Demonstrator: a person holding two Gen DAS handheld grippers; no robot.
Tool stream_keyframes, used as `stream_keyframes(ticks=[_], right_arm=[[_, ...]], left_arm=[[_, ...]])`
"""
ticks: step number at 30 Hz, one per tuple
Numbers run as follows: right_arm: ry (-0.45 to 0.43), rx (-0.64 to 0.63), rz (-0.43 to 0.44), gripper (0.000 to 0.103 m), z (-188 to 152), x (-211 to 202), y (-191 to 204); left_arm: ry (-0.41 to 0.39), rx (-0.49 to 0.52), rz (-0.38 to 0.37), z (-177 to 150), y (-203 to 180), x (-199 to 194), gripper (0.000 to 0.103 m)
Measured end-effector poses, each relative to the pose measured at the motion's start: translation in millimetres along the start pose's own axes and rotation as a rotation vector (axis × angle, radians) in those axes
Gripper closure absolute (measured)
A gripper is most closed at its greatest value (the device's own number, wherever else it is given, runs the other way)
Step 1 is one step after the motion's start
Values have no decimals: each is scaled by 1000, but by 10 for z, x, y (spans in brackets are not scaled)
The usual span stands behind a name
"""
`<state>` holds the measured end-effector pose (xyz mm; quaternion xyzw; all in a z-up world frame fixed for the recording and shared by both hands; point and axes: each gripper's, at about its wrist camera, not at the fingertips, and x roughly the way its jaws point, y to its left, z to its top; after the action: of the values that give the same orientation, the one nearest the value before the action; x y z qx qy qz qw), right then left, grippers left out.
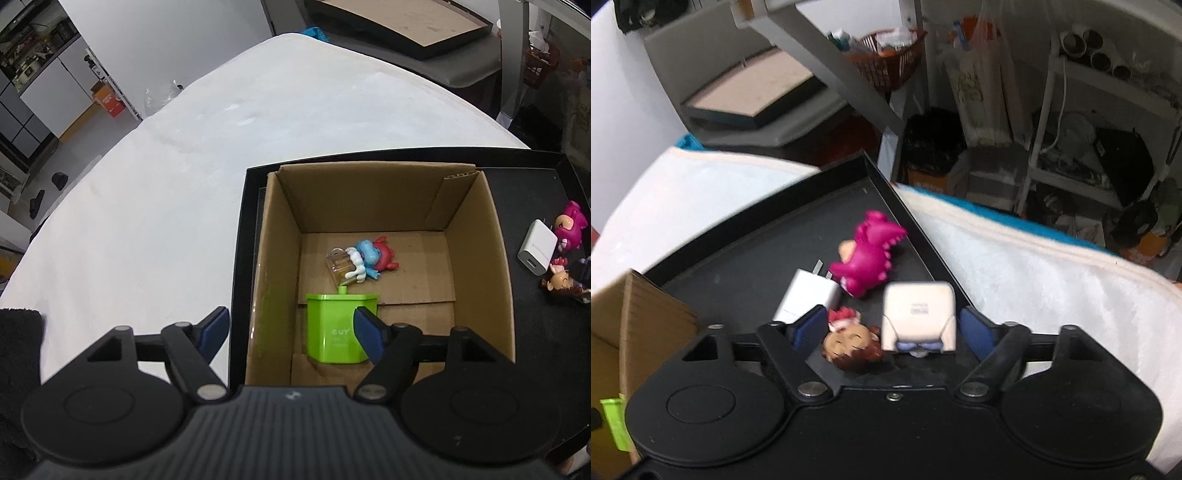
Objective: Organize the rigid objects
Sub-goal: 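Move the right gripper to the cream cube and grasp it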
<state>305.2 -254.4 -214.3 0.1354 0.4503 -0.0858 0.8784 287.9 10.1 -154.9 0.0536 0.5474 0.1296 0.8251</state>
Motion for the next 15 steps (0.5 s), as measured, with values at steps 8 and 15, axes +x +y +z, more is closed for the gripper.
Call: stream_keyframes(ticks=[8, 15], right_arm=[[-7, 27, 22, 60, -39, -1, -85], [-55, 50, 57, 60, 2, -171, -95]], left_arm=[[-3, -5, -4, -38, 34, -34, 30], [-27, -19, -26, -81, 112, -109, 30]])
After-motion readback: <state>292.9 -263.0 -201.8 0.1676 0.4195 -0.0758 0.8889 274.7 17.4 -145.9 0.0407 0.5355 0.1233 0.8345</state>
